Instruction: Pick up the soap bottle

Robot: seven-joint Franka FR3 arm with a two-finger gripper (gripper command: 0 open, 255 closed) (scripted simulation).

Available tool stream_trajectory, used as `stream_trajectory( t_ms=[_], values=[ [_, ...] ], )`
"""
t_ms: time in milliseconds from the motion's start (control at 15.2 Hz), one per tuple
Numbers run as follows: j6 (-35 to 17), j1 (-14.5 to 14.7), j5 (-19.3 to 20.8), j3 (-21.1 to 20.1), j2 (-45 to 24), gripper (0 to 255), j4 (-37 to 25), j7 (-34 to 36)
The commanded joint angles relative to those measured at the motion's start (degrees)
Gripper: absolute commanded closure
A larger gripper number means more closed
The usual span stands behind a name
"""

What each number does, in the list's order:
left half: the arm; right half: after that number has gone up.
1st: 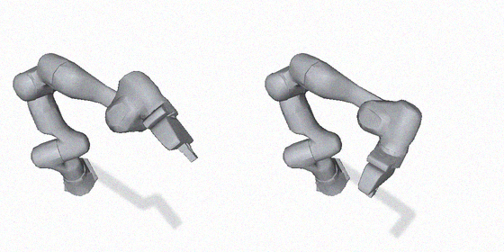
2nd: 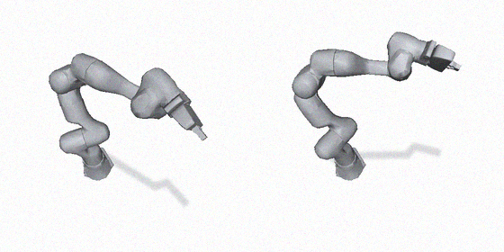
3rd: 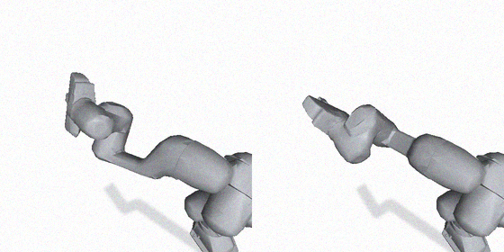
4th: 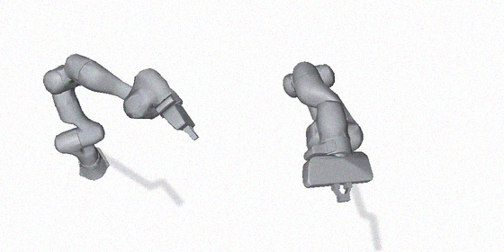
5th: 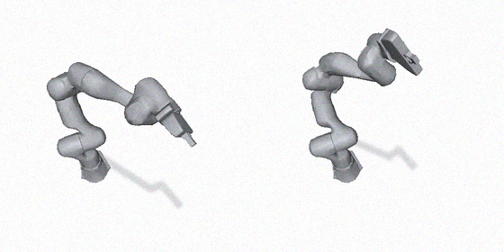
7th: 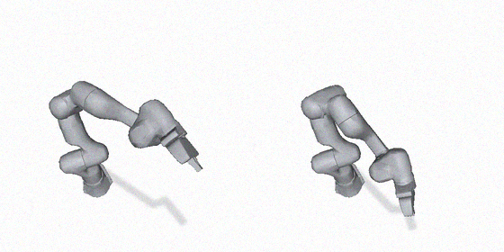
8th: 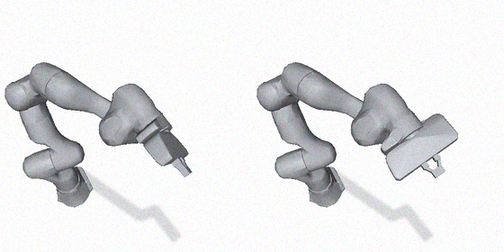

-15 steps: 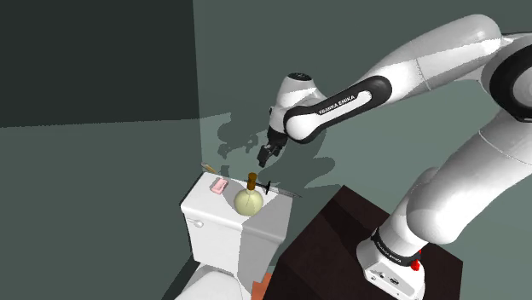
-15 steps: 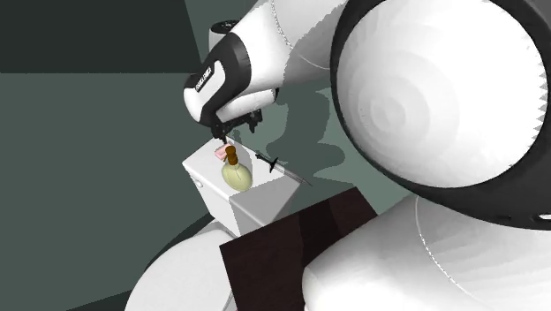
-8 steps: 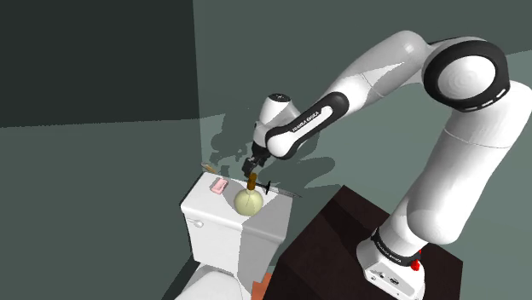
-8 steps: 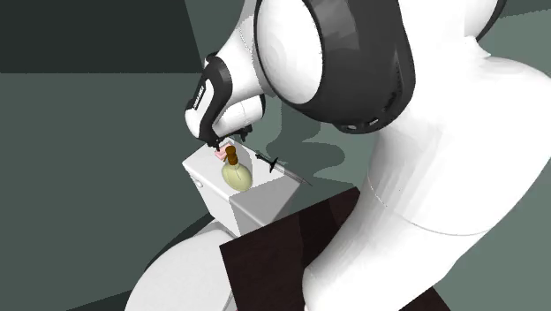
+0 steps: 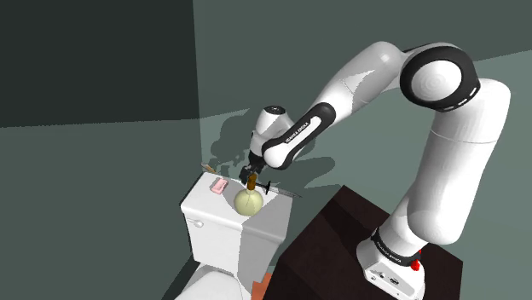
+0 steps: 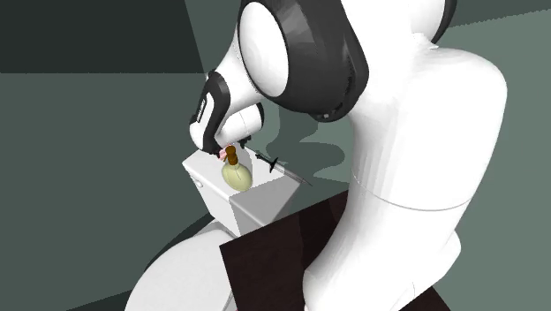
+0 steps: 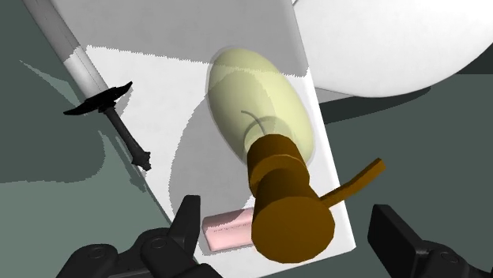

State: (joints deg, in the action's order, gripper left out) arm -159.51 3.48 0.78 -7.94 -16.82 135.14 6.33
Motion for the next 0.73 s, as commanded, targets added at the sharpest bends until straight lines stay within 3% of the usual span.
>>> stream_trajectory(
  t_ms=[0,66,660],
  values=[
    [-0.66,0.16,0.20,0.12,-0.70,0,-0.06,0.20],
    [-0.64,0.16,0.19,0.11,-0.64,255,-0.02,0.20],
    [-0.66,0.16,0.20,0.12,-0.70,255,-0.07,0.20]
  ],
)
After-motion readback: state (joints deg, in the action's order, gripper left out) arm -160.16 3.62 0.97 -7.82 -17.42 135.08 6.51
